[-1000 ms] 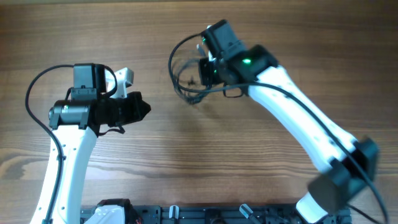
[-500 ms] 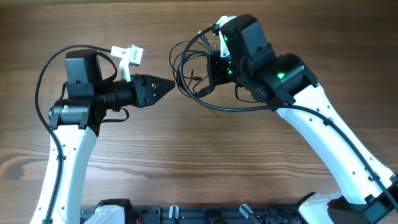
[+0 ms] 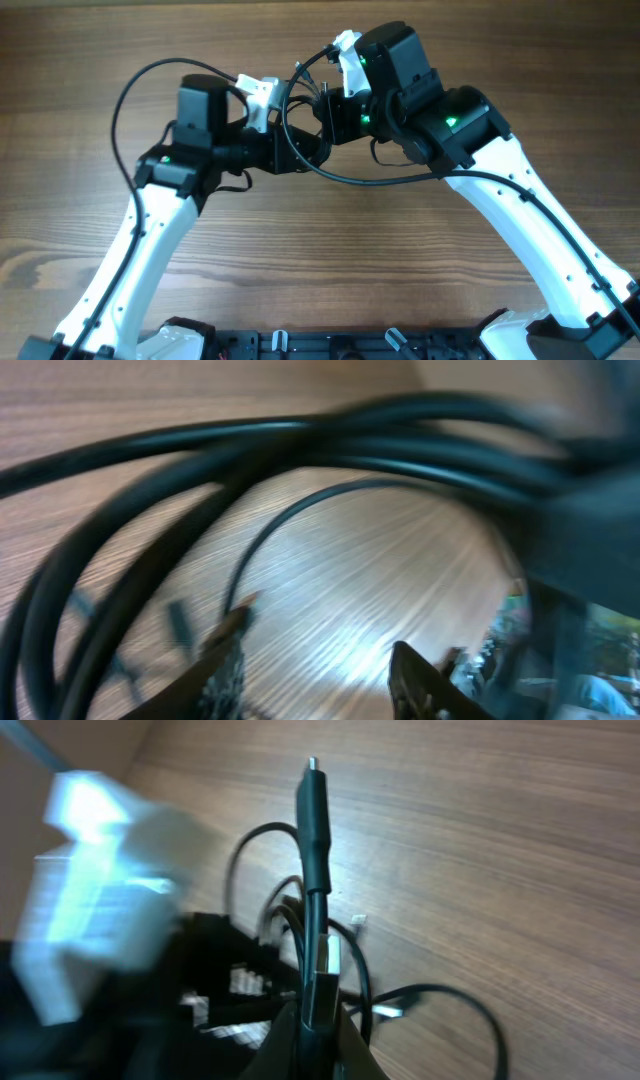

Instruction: Untangle cables

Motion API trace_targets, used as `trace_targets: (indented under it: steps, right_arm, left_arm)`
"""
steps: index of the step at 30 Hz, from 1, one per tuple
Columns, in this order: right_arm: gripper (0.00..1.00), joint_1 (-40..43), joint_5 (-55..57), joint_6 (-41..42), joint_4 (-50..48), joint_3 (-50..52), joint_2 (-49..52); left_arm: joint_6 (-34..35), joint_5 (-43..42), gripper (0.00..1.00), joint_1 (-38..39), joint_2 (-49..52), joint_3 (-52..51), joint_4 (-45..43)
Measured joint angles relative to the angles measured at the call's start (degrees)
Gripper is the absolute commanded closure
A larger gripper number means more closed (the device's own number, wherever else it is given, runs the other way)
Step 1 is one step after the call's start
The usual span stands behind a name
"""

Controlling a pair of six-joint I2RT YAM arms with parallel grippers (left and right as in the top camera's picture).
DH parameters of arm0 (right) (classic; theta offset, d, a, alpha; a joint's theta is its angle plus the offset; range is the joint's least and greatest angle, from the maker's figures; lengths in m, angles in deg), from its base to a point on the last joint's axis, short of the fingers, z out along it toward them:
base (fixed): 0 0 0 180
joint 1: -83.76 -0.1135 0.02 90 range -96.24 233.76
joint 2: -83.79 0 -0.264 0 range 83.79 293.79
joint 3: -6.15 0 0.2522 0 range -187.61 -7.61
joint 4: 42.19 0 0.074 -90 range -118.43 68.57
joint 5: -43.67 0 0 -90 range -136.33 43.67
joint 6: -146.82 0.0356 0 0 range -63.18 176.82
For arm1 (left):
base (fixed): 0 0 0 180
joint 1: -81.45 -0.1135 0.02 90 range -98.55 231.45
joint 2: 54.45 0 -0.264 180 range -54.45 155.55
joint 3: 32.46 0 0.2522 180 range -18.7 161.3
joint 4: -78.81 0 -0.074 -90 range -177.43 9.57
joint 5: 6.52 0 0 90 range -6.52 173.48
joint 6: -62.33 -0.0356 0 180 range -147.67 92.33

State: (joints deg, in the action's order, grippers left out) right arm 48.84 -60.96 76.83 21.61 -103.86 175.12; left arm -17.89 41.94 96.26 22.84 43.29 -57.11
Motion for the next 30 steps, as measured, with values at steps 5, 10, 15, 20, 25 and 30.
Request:
trace_targets:
  steps: [5, 10, 15, 20, 25, 30]
  right_arm:
    - [0.96, -0.1, -1.2, 0.0, 1.1, 0.2, -0.9]
    - [0.96, -0.7, 6.8, 0.9, 3.7, 1.3, -6.5]
    - [0.59, -1.2, 24.1, 11.8, 12.3, 1.2, -15.9]
    - [0.01, 0.1, 30.9, 17.0, 16.0, -0.7, -17.8]
    - [0.04, 0.2, 21.0, 9.7, 16.8, -0.7, -9.5]
    - [0.18, 0.1, 11.6, -1.0, 18.4, -0.7, 0.8]
  left_arm:
    - [1.7, 8.1, 0.50, 1.6, 3.5, 0.3, 0.1]
    - [4.6, 15.9, 0.43, 3.2, 2.9, 3.6, 3.4]
    - [5.8, 26.2, 0.42, 2.5, 3.9, 2.8, 9.2]
    - [5.6, 26.8, 0.49, -0.8, 5.2, 1.2, 11.9]
    - [0.3, 6.4, 0.62, -0.8, 5.2, 2.1, 9.8]
    - [5.0, 18.6, 0.65, -6.4, 1.8, 8.5, 18.1]
